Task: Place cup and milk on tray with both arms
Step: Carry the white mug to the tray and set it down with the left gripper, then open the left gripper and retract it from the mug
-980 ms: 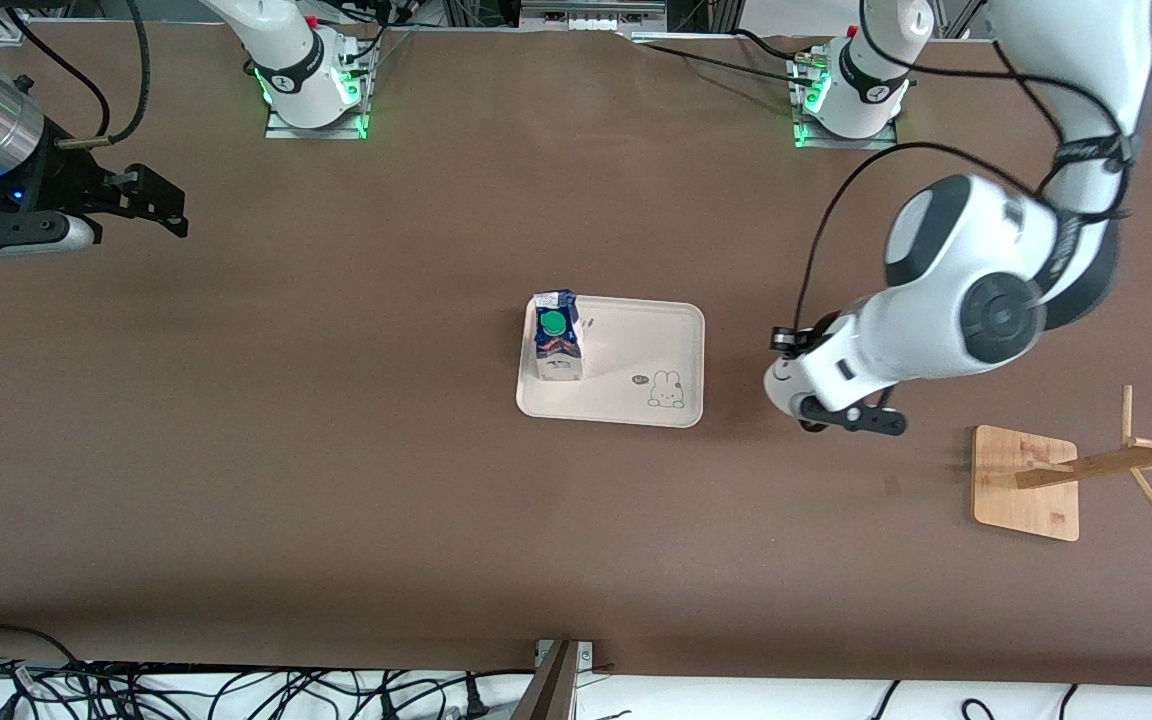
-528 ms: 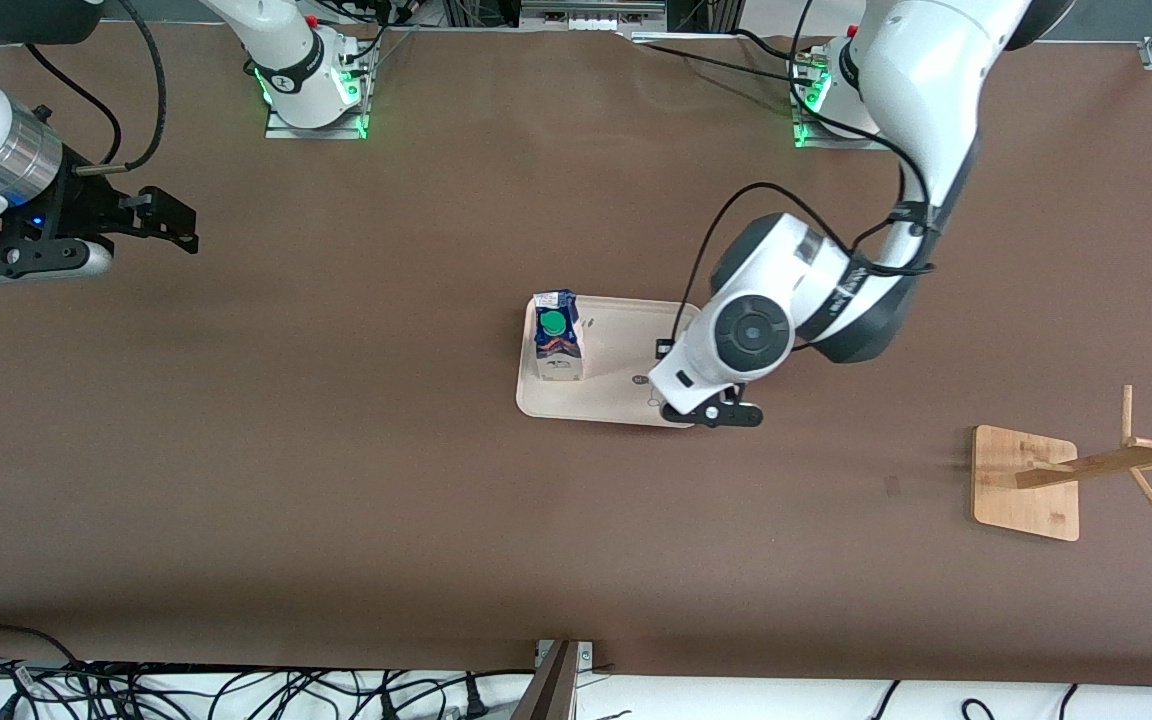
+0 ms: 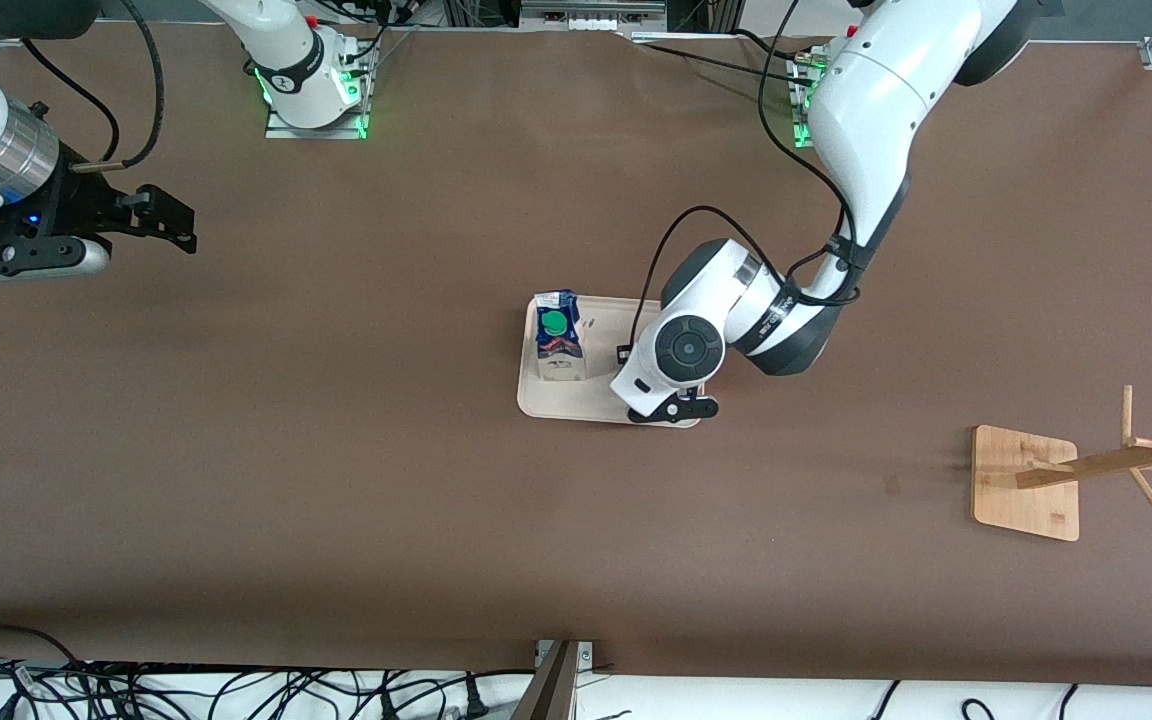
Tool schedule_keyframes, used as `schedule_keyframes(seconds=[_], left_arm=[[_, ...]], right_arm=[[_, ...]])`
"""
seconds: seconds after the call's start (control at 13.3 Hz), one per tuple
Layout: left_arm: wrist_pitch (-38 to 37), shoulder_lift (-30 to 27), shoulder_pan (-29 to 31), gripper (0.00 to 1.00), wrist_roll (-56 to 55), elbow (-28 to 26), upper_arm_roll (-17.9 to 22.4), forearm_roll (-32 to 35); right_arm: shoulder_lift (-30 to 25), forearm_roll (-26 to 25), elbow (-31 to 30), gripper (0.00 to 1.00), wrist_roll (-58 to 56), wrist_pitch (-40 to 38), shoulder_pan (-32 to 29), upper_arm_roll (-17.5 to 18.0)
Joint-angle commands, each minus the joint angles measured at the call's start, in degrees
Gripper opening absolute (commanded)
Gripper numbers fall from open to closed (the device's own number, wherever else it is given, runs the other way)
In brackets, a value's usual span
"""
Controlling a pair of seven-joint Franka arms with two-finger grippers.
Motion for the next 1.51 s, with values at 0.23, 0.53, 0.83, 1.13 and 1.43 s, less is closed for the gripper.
schedule_keyframes(seconds=[0.23, 0.53, 0.83, 1.13, 1.43], left_arm=[[-0.41, 1.26, -1.06, 0.99, -0.7, 1.68, 0.78, 0.12], [-1.81, -0.57, 1.13, 1.0, 2.89, 1.85, 0.78, 0.12], [-11.65, -7.06, 6.49, 1.0, 11.94, 2.47, 0.6, 0.2], [-16.49, -15.5, 13.24, 1.0, 25.53, 2.38, 1.65, 4.07], [-20.51, -25.6, 24.06, 1.0, 44.07, 2.47, 1.47, 3.99]], right_arm=[[0.47, -0.37, 1.24, 1.0, -0.35, 0.39, 0.1, 0.3], [0.56, -0.19, 1.42, 1.0, -0.71, 2.85, -0.34, 0.3], [0.47, -0.19, 1.5, 1.0, 0.35, 2.85, 0.1, 0.39], [0.47, -0.19, 1.42, 1.0, 0.35, 2.76, 0.27, 0.56], [0.56, -0.19, 1.33, 1.0, 0.09, 2.5, 0.27, 0.65]])
